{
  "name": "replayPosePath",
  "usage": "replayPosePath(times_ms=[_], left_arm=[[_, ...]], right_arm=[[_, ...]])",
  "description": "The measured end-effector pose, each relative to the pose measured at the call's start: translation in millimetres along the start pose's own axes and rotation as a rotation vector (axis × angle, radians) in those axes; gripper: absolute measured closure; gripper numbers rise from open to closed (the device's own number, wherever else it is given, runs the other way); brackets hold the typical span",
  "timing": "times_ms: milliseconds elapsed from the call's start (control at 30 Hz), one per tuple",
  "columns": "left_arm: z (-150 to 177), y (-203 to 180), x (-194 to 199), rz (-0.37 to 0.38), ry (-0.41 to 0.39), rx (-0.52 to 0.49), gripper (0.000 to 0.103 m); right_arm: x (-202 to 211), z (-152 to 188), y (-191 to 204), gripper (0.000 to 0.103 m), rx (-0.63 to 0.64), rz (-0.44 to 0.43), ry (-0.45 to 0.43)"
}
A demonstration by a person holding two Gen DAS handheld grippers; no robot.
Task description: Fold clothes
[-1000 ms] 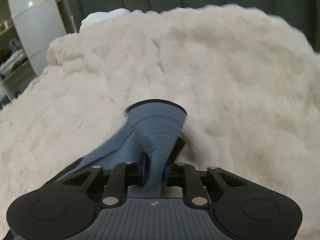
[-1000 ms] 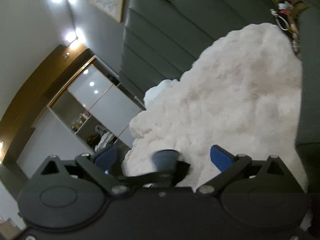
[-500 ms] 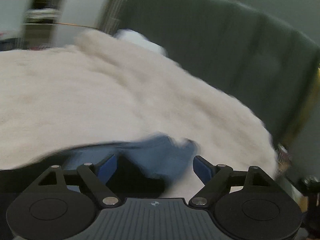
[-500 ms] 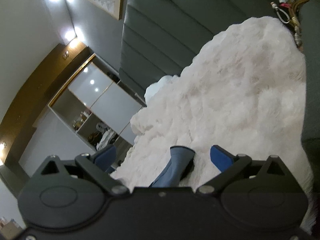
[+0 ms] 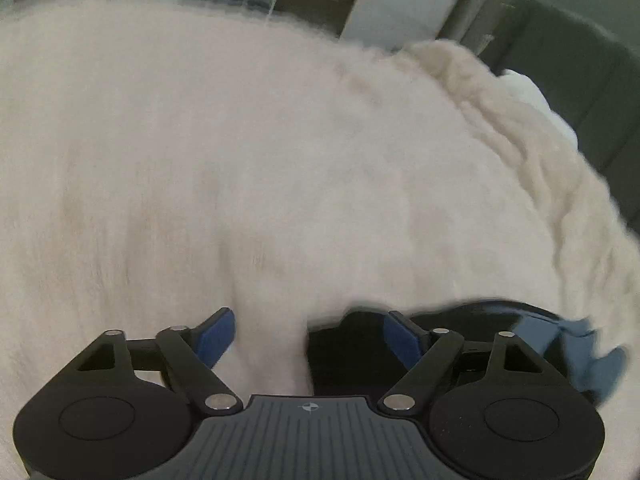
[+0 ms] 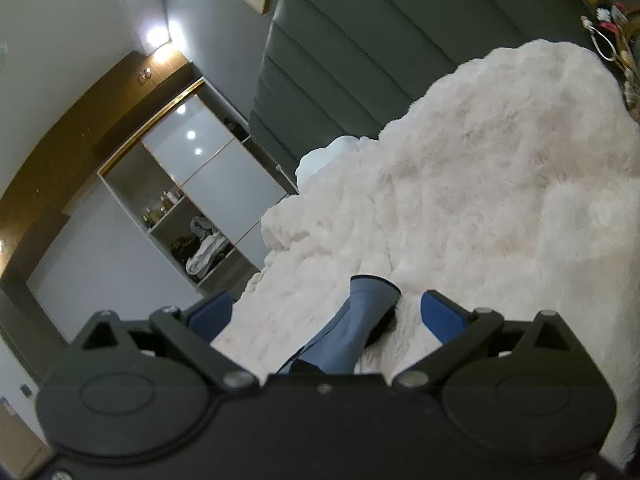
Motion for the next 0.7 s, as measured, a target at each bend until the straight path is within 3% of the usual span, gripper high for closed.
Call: replayPosePath(times_ms=[100, 200, 300, 333, 467, 600, 700], left_arm=[[19.1, 1.6, -17.3, 0.185, 0.112, 0.091, 0.051], [25.5, -0.1, -37.0, 0.263, 0.142, 0.144, 0.050], [23.3, 7.4, -55.1, 0.367, 0.168, 0.307, 0.055], [23.7, 11.5, -57.3, 0.375, 0.172, 0.333, 0.061], [29.1, 21.8, -55.6, 0.366, 0.179, 0.315, 0.064], [31.1, 25.1, -42.5, 0.369, 0.152, 0.333, 0.057], [34.1, 15.4, -42.9, 0.398, 0.159, 0.332, 0.044]], right_arm=[[-3.7, 4.5, 9.0, 0.001, 0.042, -0.003, 0.013], [-2.8, 7.3, 16.5, 0.001, 0.082, 0.005, 0.016], [0.0, 7.0, 19.0, 0.000, 0.095, 0.017, 0.008], [1.0, 6.9, 19.4, 0.000, 0.095, 0.022, 0.008], [1.7, 8.3, 22.4, 0.000, 0.099, 0.034, 0.008], [3.5, 12.1, 29.6, 0.000, 0.136, 0.034, 0.017], [3.2, 13.5, 31.5, 0.000, 0.152, 0.036, 0.023]])
Point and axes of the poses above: each gripper's, at about its wrist camera, not at the fingertips, and x roughly against the way its jaws point, y to its left, z to its underside, the point moved 7 cm from there along -x, roughly the way its jaws point, and after that the axes turned 9 degrees about -z, right-handed, at the moved point
